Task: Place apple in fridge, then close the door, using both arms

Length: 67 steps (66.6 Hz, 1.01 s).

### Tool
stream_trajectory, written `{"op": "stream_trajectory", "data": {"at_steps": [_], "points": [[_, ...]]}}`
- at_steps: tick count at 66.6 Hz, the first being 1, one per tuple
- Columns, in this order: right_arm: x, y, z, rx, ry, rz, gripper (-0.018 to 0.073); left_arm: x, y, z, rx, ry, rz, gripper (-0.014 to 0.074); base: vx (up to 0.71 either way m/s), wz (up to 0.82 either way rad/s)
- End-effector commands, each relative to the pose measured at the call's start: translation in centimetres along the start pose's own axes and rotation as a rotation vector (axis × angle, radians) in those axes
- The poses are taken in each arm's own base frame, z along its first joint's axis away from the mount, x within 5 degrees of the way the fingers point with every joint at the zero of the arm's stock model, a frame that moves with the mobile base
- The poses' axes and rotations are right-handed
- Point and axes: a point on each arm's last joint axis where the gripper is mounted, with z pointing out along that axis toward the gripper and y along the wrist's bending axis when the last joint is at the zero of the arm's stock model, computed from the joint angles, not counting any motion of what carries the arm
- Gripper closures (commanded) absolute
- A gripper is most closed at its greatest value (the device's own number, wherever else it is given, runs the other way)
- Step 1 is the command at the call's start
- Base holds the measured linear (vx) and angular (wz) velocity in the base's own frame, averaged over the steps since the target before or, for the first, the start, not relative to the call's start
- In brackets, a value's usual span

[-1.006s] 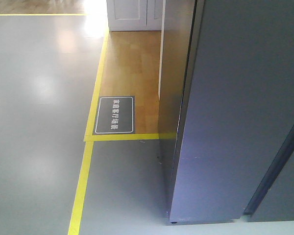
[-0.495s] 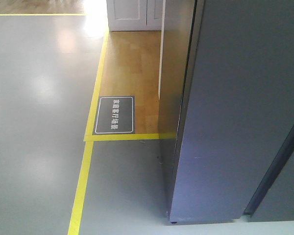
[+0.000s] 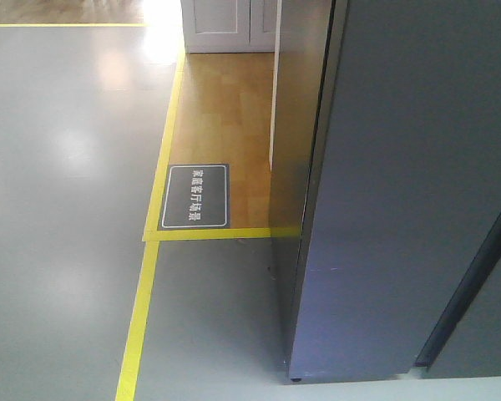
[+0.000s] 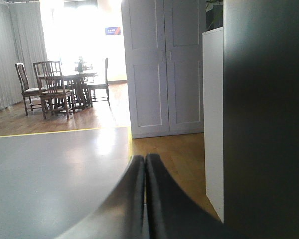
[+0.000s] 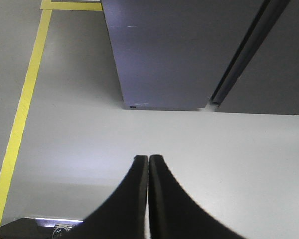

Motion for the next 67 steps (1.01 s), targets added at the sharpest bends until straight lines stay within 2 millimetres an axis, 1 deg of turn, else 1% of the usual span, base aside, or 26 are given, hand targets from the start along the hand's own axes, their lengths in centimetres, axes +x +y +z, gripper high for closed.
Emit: {"op": "stream_trajectory", "data": {"at_steps": [1, 10, 67], "points": [[-1.04, -0.02, -0.51, 0.004, -0.07, -0.002, 0.0562, -1.16, -0.04, -0.19, 0.006, -0.087, -0.02, 0.0603, 0.0, 0.0], [-1.04, -0.02, -0.51, 0.004, -0.07, -0.002, 0.0562, -0.9, -0.04, -0.17, 0.005, -0.058, -0.019, 0.0603, 0.0, 0.0], [-1.04, -0.03, -0.51, 0.004, -0.07, -0.002, 0.0562, -0.91, -0.04, -0.17, 0.005, -0.059, -0.019, 0.0603, 0.0, 0.0]]}}
